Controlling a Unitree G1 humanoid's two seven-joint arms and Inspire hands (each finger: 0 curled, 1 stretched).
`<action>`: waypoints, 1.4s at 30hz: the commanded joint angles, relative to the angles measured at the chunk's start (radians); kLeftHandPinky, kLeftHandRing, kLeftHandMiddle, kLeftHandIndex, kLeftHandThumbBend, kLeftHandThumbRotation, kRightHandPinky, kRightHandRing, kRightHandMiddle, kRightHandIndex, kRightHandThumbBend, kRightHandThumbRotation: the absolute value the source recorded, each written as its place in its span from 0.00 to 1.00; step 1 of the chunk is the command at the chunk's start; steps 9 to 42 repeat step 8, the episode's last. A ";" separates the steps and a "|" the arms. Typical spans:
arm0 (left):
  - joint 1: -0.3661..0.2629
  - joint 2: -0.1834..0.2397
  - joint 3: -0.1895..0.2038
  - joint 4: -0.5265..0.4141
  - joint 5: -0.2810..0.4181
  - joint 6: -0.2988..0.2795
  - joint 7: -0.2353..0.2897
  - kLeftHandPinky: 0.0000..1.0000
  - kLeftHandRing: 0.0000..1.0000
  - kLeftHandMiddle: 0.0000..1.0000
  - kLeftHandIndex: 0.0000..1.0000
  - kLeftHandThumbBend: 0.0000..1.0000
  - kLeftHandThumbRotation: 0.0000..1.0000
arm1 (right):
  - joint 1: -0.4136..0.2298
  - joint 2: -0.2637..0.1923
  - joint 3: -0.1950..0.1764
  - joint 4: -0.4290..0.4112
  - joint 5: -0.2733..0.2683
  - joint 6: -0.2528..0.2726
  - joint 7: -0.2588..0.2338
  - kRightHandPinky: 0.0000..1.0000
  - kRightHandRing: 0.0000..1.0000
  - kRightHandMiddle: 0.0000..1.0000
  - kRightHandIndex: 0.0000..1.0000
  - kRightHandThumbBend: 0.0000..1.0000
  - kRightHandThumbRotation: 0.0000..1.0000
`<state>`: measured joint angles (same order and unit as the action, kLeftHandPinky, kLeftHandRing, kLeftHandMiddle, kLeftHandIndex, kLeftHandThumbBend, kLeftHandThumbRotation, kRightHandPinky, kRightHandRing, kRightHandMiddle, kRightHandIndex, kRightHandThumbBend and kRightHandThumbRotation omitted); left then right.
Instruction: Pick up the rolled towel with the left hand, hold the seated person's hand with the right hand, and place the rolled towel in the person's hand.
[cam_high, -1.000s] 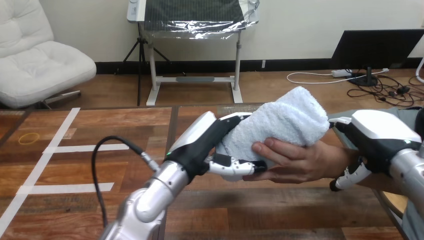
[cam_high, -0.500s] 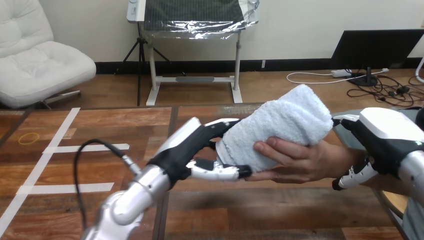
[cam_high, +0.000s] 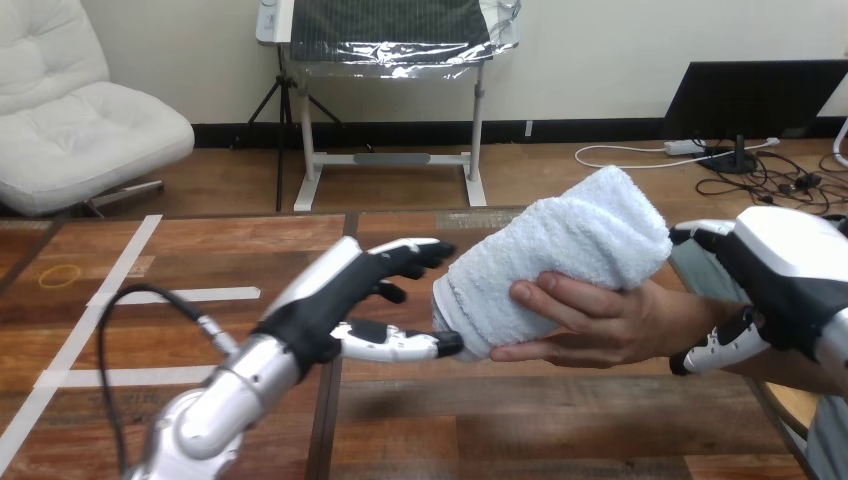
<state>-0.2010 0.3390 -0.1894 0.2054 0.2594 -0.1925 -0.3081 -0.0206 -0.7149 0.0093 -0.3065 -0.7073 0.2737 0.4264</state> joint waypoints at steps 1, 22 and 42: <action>0.005 -0.001 0.052 -0.074 -0.045 -0.037 0.027 0.76 0.84 0.85 0.84 0.65 0.24 | 0.000 0.000 -0.059 -0.104 0.000 0.020 -0.007 0.82 0.91 0.90 0.85 0.84 0.00; 0.066 -0.039 0.088 -0.091 -0.077 -0.142 0.108 0.75 0.82 0.84 0.82 0.63 0.20 | 0.051 0.059 -0.097 -0.185 0.014 0.020 -0.068 0.80 0.89 0.88 0.83 0.84 0.00; 0.066 -0.039 0.088 -0.091 -0.077 -0.142 0.108 0.75 0.82 0.84 0.82 0.63 0.20 | 0.051 0.059 -0.097 -0.185 0.014 0.020 -0.068 0.80 0.89 0.88 0.83 0.84 0.00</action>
